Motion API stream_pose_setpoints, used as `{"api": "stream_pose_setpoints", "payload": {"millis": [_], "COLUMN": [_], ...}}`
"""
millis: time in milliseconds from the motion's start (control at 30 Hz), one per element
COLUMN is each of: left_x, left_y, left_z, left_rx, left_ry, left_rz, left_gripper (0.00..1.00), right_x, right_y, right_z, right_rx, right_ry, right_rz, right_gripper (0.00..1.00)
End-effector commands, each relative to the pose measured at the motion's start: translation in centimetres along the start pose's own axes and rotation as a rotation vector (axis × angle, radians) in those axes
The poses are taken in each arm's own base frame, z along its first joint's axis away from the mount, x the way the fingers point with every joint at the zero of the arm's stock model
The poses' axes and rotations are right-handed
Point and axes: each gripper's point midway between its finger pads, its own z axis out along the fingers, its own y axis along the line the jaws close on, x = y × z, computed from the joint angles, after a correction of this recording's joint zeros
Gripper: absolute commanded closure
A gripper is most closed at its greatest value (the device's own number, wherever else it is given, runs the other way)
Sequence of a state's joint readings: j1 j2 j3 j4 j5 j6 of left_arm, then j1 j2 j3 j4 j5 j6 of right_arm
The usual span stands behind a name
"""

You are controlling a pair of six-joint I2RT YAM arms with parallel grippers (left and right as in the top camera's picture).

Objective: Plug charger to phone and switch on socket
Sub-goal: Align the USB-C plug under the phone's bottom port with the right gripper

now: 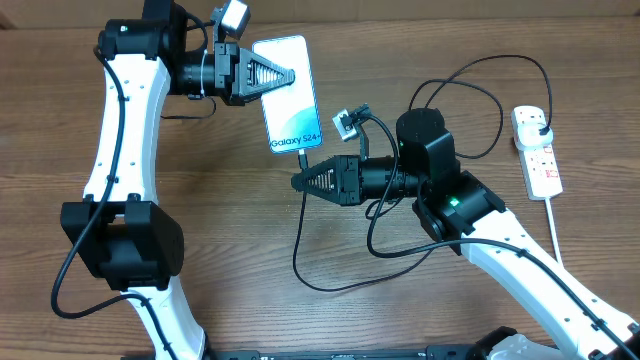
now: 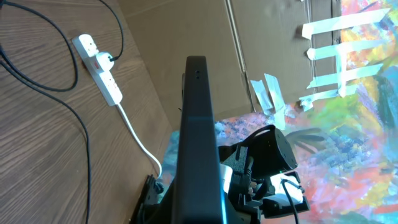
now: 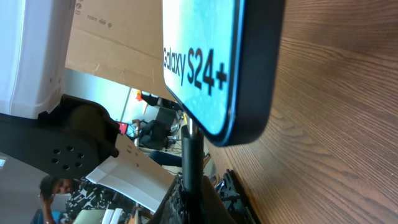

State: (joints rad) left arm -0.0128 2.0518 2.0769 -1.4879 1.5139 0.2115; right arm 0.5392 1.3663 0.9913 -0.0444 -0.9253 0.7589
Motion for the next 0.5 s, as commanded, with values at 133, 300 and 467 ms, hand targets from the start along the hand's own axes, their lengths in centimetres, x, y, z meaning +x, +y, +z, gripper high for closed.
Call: {"api": "stream_pose_setpoints", "payload": {"millis": [133,300,467], "left_x": [0.1,0.3,0.4], "left_y": [-2.1,-2.2,-2.3], "left_z": [0.5,1.2,1.4], "left_rx": [0.034,0.042,0.044], "left_ry": [0.007,0.023,0.027], "left_rz": [0.038,0.043,0.043], "left_gripper": [0.96,0.96,0.96], "right_x": [0.0,-0.1,-0.1], "right_y": [0.3,0.3,0.3], "right_z": [0.0,0.0,0.0], "right_rx": [-0.003,-0.001,-0.002], "right_ry": [-0.008,-0.012,-0.012], "right_rz": [-0.014,-0.019,-0.02], "right_gripper": [0.96,0.96,0.96]}}
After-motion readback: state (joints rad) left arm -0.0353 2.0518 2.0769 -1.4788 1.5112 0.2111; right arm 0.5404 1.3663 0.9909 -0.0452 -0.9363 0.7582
